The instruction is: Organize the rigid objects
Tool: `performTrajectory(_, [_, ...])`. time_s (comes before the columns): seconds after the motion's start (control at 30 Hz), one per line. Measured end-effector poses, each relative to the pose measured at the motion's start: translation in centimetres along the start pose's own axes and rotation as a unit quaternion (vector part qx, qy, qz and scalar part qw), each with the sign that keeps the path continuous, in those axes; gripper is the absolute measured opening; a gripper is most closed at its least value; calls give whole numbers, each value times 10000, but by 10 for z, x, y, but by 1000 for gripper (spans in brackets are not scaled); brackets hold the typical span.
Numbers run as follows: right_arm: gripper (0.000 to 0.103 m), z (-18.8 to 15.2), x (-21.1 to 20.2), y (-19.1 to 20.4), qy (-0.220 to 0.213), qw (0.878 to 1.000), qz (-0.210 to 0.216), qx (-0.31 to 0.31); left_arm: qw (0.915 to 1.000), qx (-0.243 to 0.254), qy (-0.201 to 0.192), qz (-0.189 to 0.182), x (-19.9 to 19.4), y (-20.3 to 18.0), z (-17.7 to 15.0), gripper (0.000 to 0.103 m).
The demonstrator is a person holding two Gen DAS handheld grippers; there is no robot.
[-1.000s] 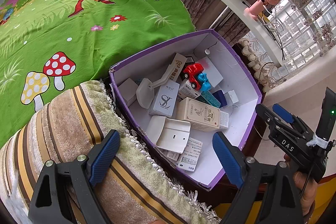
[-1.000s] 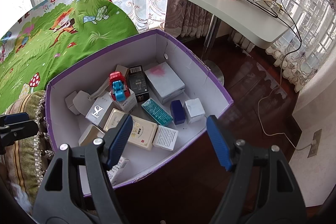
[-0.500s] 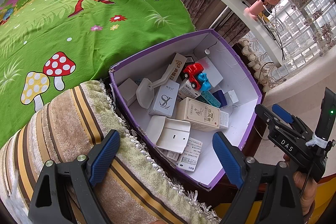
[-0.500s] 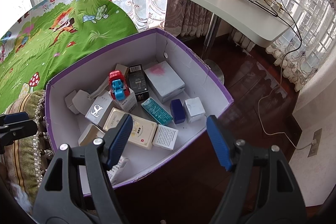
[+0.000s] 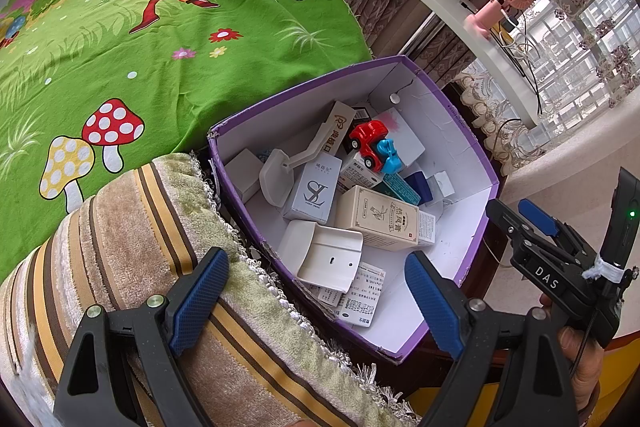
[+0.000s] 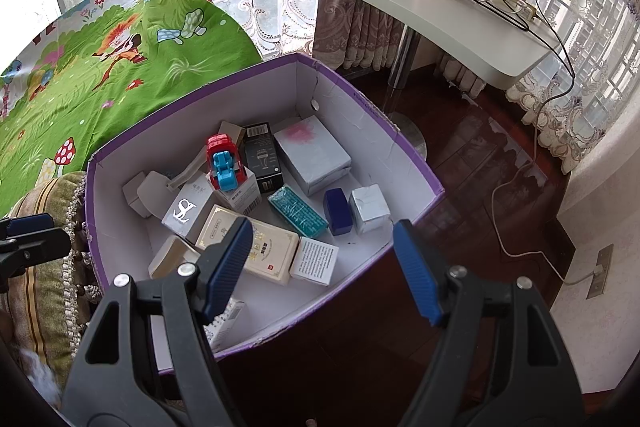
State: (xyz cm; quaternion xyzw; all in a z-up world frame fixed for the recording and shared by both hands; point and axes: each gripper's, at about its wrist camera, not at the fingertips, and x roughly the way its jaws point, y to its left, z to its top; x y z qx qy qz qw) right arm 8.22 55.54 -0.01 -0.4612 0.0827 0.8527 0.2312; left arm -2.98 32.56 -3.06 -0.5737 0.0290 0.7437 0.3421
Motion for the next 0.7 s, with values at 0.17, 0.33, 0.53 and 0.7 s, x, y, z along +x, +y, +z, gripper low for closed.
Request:
performTrajectory(0.17, [76,0,0,0,5,10000,3,0,10000,1,1,0,0,0,0,91])
performTrajectory(0.33, [76,-1,1,0,9,10000,4,11,10000,1,1,0,0,0,0,91])
performTrajectory(0.53, [76,-1,0,-1,18,10000,10,16,10000,18,-8,-45,0,0,0,92])
performTrajectory(0.7, [76,1,-5,1,-8,10000,6,20,9994,117,-76,-315,-2,-4,1,101])
